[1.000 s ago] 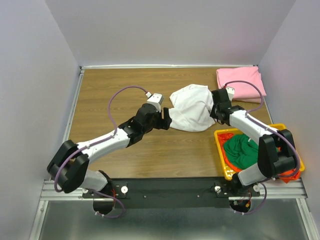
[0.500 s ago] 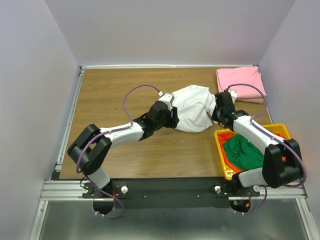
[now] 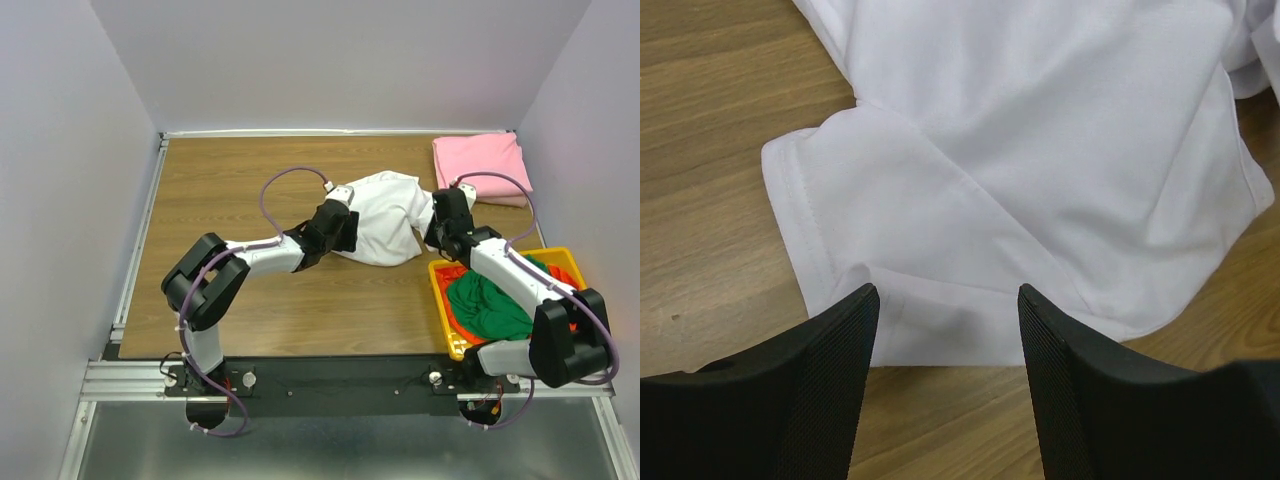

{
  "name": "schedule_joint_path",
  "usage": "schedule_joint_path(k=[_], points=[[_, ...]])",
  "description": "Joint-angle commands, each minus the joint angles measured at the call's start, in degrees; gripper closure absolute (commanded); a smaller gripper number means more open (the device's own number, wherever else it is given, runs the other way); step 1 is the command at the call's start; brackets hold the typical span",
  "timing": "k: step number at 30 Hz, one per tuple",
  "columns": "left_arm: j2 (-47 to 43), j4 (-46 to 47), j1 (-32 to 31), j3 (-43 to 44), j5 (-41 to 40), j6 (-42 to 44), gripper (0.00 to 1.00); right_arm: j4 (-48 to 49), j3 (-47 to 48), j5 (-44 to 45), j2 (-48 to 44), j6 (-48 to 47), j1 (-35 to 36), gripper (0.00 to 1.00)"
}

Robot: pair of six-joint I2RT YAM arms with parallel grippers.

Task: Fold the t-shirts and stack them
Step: Flatten the tshirt out

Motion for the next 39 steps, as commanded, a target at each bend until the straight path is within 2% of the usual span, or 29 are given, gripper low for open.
schedule_joint_path(k=[1,11,13,14,15,17,18,19,23,25,26,28,29,30,32,36,39], points=[[2.35,-1.91,-0.25,2.17,-4.41,0.48,0.34,0.31,-1.39,-0.73,-1.76,0.12,0.28,1.00],[3.67,-2.88,-0.25,1.38,-7.76,-0.13,0.36,0.31,-2.27,-0.46,-2.46,-0.23,0.28,1.00],[4.55,-2.97,-0.25,1.64,-7.06,-0.04,0.41,0.31,-2.18,-0.37,-2.37,-0.23,0.28,1.00],[4.99,-2.80,-0.25,1.90,-6.88,-0.04,0.45,0.31,-2.18,-0.46,-2.37,-0.23,0.28,1.00],[5.25,-2.80,-0.25,2.08,-6.44,-0.04,0.60,0.31,-2.18,-0.55,-2.37,-0.23,0.28,1.00],[5.69,-2.36,-0.16,2.25,-5.91,0.22,0.76,0.31,-2.18,-0.55,-2.64,-0.23,0.28,1.00],[5.87,-2.18,-0.16,2.26,-5.39,0.48,0.91,0.40,-2.18,-0.46,-2.81,-0.41,0.28,1.00],[5.96,-2.09,-0.16,2.34,-5.12,0.57,0.99,0.31,-2.18,-0.29,-2.99,-0.41,0.28,1.00],[2.47,-2.01,1.24,1.03,-4.86,0.92,1.00,0.31,-1.13,-0.20,-3.52,-0.93,0.28,1.00],[-1.58,-1.66,5.01,-0.11,-3.63,1.19,1.00,0.14,1.49,0.41,-3.17,-2.33,0.19,1.00],[-6.56,-1.74,7.03,-0.81,-2.93,1.71,1.00,-0.30,2.82,0.68,-2.90,-2.86,0.28,1.00],[-11.86,-2.44,13.00,-0.65,-1.26,2.50,1.00,-1.52,6.77,2.17,-1.67,-4.62,0.19,1.00],[-14.49,-3.66,14.76,0.66,-1.08,2.94,1.00,-2.14,11.40,2.52,-1.15,-5.24,0.19,1.00],[-19.22,-4.46,17.57,1.46,-1.60,4.25,1.00,-3.54,13.62,3.31,-0.88,-6.29,0.10,1.00],[-25.12,-7.09,19.26,4.97,-3.70,6.27,1.00,-4.95,19.95,4.28,-1.32,-7.35,0.10,1.00],[-31.82,-12.54,21.72,10.60,-8.18,8.48,1.00,-6.89,27.60,5.51,-3.95,-9.02,0.10,1.00],[-37.09,-15.71,22.34,12.27,-12.40,9.97,1.00,-7.77,29.72,5.69,-8.51,-9.20,0.10,1.00]])
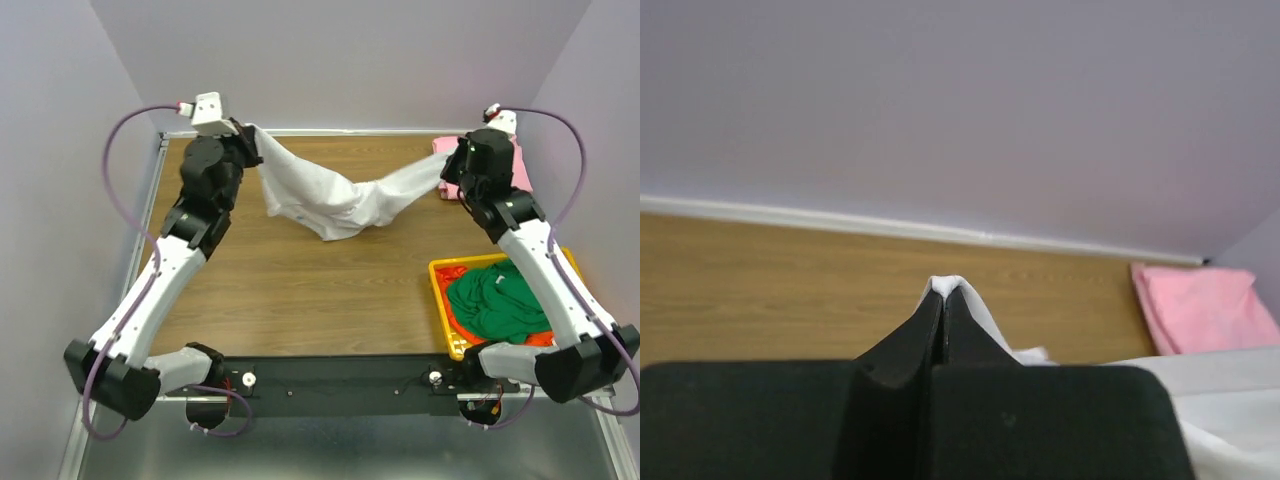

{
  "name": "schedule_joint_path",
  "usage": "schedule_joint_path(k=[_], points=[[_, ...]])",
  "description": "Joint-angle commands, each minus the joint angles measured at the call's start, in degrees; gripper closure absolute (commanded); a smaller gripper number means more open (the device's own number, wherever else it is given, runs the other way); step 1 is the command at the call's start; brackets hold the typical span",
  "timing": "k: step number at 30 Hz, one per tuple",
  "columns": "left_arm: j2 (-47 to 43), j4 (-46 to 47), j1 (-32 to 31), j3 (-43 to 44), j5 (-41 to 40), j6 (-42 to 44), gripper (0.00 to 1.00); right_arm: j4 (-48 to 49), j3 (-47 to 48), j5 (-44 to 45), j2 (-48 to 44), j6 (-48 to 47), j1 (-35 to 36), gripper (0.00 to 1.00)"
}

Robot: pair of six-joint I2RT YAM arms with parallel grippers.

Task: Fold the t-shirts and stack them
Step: Flatten the tshirt out

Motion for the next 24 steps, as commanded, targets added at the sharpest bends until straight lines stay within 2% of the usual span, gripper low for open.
schedule_joint_path(k=[1,5,9,11,15,19,24], points=[[-5.91,-6.93,0.70,0.74,-9.71,4.09,1.00,-3.64,3.28,2.85,-7.77,-2.09,0.10,1.00],[-15.30,-6.23,0.88,-0.58,-15.62,6.11,1.00,-4.69,3.63,3.81,-14.10,-2.62,0.10,1.00],[-19.80,-4.04,0.97,-1.64,-16.86,8.31,1.00,-4.96,3.11,5.30,-17.37,-3.32,0.02,1.00],[-19.03,-2.81,1.05,-1.73,-16.86,9.37,1.00,-4.96,2.67,5.75,-17.29,-3.24,0.10,1.00],[-14.72,-6.48,1.40,3.01,-16.60,9.73,1.00,-4.96,1.61,4.35,-16.85,-2.01,0.10,0.99],[-17.26,-1.41,1.58,2.41,-15.81,10.95,1.00,-4.96,0.56,2.59,-17.90,-1.57,0.10,1.00],[-16.40,-1.40,2.02,6.18,-13.53,11.92,1.00,-4.87,0.29,1.89,-19.66,-0.69,0.02,1.00]])
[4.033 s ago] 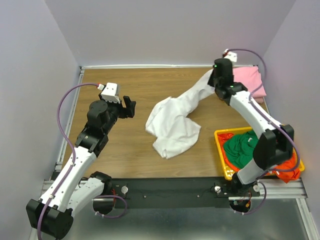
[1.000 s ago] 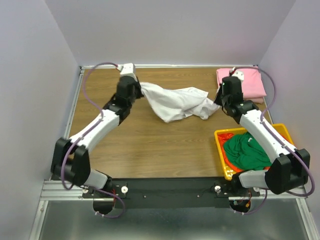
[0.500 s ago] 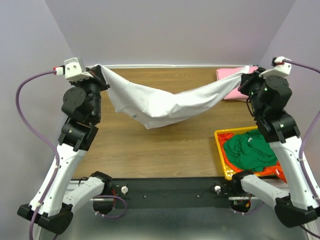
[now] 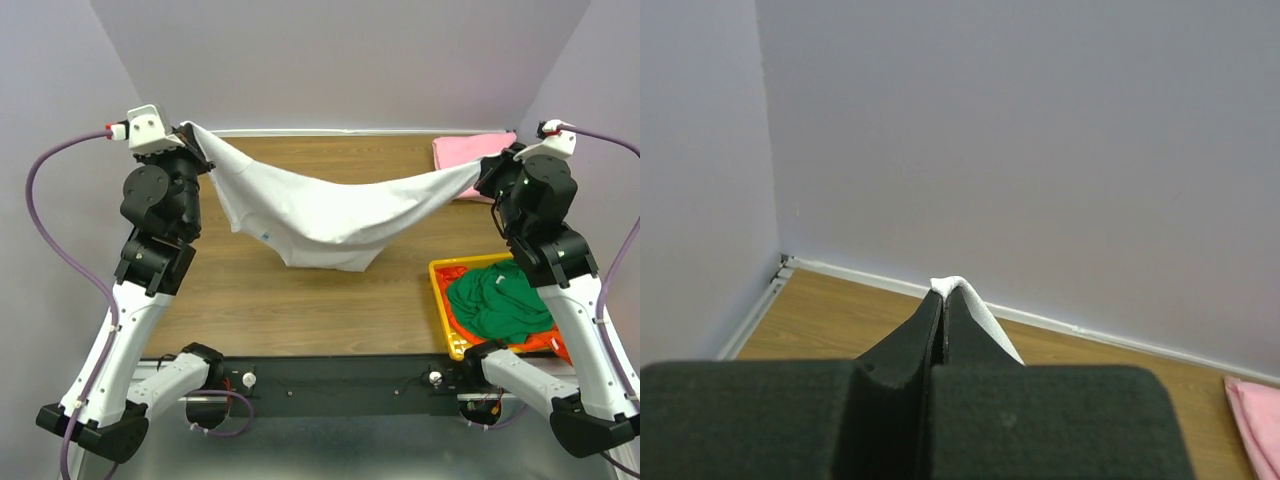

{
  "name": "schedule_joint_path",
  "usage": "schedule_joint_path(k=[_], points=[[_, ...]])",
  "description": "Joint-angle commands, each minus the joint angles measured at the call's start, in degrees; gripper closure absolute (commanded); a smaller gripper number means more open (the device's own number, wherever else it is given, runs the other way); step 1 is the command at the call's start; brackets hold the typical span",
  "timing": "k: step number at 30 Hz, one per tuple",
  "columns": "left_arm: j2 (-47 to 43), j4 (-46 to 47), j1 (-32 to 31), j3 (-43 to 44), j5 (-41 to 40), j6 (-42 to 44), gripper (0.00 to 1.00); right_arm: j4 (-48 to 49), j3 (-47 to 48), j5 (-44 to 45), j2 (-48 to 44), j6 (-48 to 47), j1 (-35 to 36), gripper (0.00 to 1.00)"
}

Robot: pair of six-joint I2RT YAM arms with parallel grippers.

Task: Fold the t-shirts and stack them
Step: Flatten the tshirt out

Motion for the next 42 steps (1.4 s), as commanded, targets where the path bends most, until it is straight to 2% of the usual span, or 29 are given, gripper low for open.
schedule_joint_path(k=[1,4,5,8,10,14,20,27,29,32,37,40,41,42], points=[[0.31,3.89,0.86,4.71,1.42,2.06,1.00,-0.02,-0.32,-1.15,-1.85,1.28,0.10,1.00],[5.93,6.96,2.88,7.53,5.28,2.94,1.00,0.24,-0.94,-1.42,0.08,2.33,0.10,1.00],[10.47,8.63,4.28,9.88,6.95,3.03,1.00,0.50,-1.55,-1.33,0.69,2.68,0.10,1.00],[19.70,6.37,8.85,18.04,12.84,1.72,1.00,1.03,-3.13,-1.24,2.37,3.91,0.10,1.00],[21.41,5.48,9.48,20.36,16.89,1.01,1.00,1.03,-3.57,-2.56,1.93,3.92,0.10,1.00],[17.73,7.15,9.48,19.31,20.67,-1.01,1.00,1.12,-4.36,-3.44,-0.87,3.04,0.10,1.00],[5.52,5.84,9.48,18.52,24.80,-0.49,1.00,0.77,-3.75,-10.03,-7.72,2.78,0.10,1.00],[5.76,-4.88,9.48,28.35,29.29,1.80,1.00,-0.46,-3.40,-13.72,-10.72,4.27,0.02,1.00],[6.03,-4.02,9.48,28.19,30.34,1.54,1.00,-0.37,-3.75,-14.16,-10.90,4.71,0.10,1.00],[7.96,0.55,9.48,23.37,30.43,0.05,1.00,-0.11,-4.80,-12.85,-9.33,5.41,0.10,1.00],[19.81,9.07,9.56,20.01,31.23,0.66,1.00,4.27,-10.85,-7.14,-3.79,6.38,0.10,0.99],[31.49,15.05,9.74,23.60,31.40,2.50,1.00,8.06,-15.43,-4.51,1.92,6.64,0.02,1.00],[38.31,15.06,9.74,28.23,31.40,2.68,0.99,9.28,-16.48,-3.97,4.98,6.82,0.10,1.00],[41.94,14.45,9.74,31.23,31.31,3.03,0.74,9.99,-18.23,-3.53,6.22,7.51,0.10,1.00]])
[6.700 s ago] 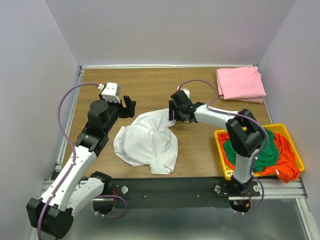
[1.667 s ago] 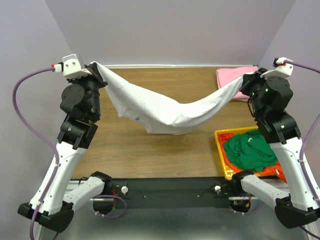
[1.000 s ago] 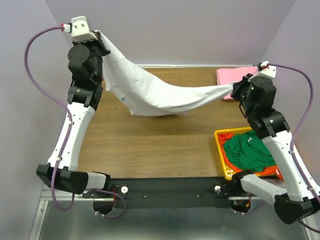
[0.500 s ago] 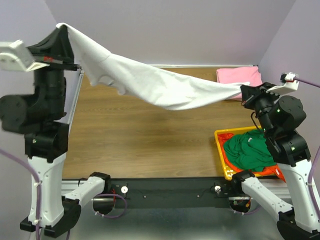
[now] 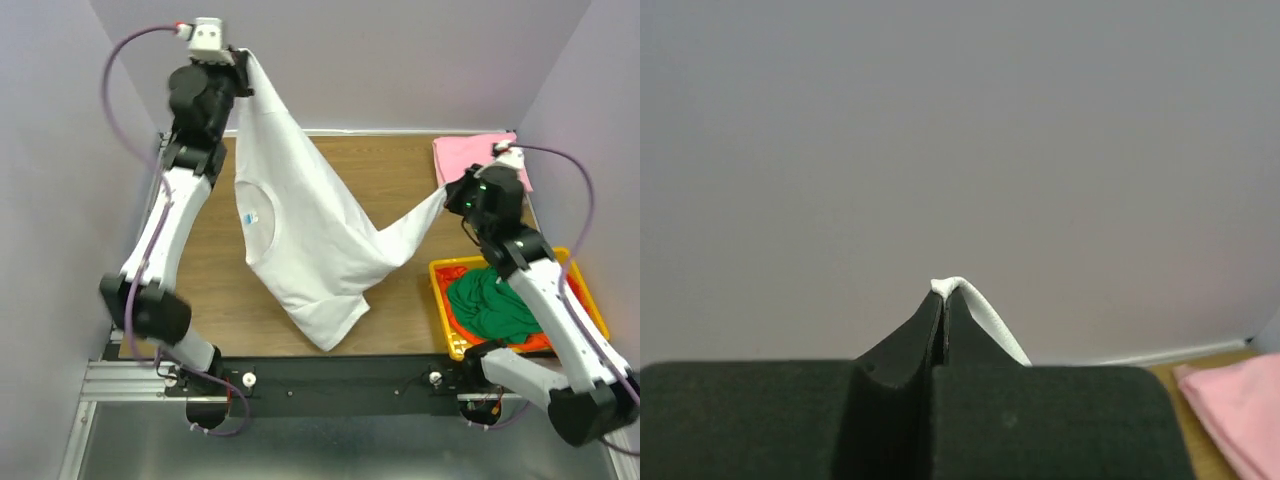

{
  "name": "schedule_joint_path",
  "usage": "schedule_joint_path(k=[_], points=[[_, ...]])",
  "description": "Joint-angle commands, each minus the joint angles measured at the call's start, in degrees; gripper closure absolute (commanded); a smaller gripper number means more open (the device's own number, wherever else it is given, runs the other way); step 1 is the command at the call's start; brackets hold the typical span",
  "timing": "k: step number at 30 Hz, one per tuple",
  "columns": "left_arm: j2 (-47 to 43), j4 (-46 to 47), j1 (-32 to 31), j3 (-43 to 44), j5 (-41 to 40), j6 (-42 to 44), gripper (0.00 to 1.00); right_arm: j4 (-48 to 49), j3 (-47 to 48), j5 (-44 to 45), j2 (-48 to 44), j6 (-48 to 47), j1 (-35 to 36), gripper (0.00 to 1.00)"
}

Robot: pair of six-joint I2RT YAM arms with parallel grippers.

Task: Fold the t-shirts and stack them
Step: Flatten the tshirt out

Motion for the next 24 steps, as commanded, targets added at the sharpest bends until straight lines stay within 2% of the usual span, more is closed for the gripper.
schedule_joint_path(k=[1,2,3,4,6,7,8,10,13,15,18,20,21,24], points=[[16.00,2.08,0.41,10.24,1.26,2.11,0.59,4.60,-5.49,4.73,8.04,1.99,0.10,1.00],[19.42,-2.46,0.41,13.84,1.43,2.03,0.45,5.04,-7.23,4.64,9.02,2.25,0.10,1.00],[24.77,-4.94,0.23,20.06,1.44,1.24,0.35,5.74,-7.94,4.04,10.50,2.60,0.10,1.00],[26.30,-6.53,-0.03,21.69,1.26,0.71,0.27,6.01,-8.73,3.42,11.04,2.96,0.10,1.00],[25.01,-7.52,-0.73,17.78,1.00,0.27,0.25,6.80,-10.93,2.98,11.40,2.96,0.10,1.00],[23.00,-6.99,-1.95,14.01,-2.57,0.18,0.24,6.89,-11.55,2.63,11.31,2.87,0.10,1.00],[18.02,-2.72,-2.58,5.62,-3.74,-0.43,0.22,6.80,-12.42,2.88,11.22,2.61,0.02,1.00],[12.28,0.90,-5.02,-3.21,-5.84,-1.30,0.21,6.80,-13.04,2.45,10.61,2.69,0.02,1.00],[0.86,2.24,-8.37,-20.27,-8.84,-4.55,0.21,7.06,-14.10,2.18,10.34,2.70,0.10,1.00],[-5.90,2.86,-13.99,-31.40,-11.55,-5.70,0.21,6.98,-14.54,2.18,10.34,2.78,0.10,1.00],[-11.54,2.42,-21.62,-42.76,-12.01,-11.22,0.21,7.06,-15.15,1.48,10.43,3.31,0.02,1.00],[-13.58,1.98,-25.24,-47.44,-12.01,-14.74,0.22,7.07,-15.59,1.57,10.34,3.49,0.10,1.00],[-15.24,1.72,-29.17,-51.56,-12.53,-18.76,0.23,7.15,-15.94,1.57,10.00,3.57,0.10,1.00],[-17.45,0.14,-36.30,-56.50,-15.16,-24.24,0.25,7.24,-16.56,1.48,9.55,3.84,0.02,1.00]])
